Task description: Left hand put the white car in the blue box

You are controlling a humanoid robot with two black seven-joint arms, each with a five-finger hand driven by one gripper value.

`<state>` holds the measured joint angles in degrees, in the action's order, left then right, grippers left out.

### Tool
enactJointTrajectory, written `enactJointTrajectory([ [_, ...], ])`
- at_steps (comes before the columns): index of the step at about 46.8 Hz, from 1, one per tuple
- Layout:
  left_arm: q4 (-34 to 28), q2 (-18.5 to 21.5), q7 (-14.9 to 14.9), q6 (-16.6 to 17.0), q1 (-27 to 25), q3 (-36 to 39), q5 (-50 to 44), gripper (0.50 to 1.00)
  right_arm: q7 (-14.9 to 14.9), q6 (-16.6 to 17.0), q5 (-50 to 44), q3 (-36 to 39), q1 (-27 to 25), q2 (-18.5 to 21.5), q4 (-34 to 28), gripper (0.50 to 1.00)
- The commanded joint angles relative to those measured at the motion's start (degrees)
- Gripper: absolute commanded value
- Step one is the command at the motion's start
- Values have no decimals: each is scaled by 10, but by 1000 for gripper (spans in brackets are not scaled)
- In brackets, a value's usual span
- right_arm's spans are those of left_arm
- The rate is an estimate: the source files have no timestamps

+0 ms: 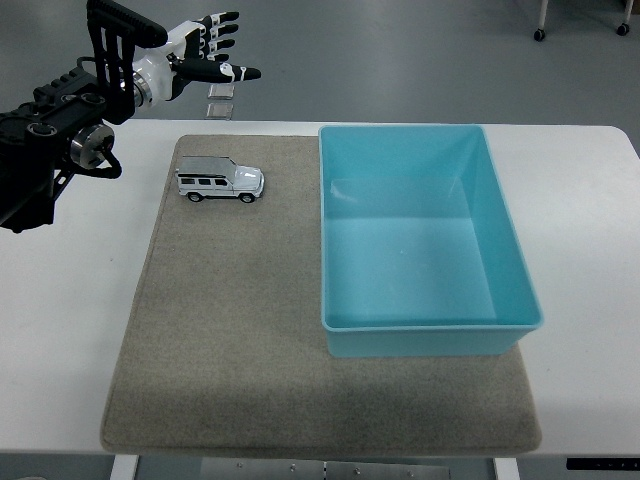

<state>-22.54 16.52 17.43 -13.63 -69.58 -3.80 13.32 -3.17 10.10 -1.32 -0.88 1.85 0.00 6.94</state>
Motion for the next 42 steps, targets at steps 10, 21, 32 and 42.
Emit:
enactJointTrajectory([
  [10, -52, 32, 1, 0, -7, 3, 150, 1000, -1, -1, 0, 0, 0, 0, 0, 936],
  [21, -87, 53, 1, -1, -31, 36, 266, 1000, 0, 0, 0, 0, 0, 0, 0, 936],
  [32, -144, 86, 0, -14, -67, 121, 308, 1000, 0, -1, 0, 0, 0, 0, 0, 936],
  [42, -161, 94, 3, -12, -87, 181, 371, 1000, 0, -1, 0, 0, 0, 0, 0, 936],
])
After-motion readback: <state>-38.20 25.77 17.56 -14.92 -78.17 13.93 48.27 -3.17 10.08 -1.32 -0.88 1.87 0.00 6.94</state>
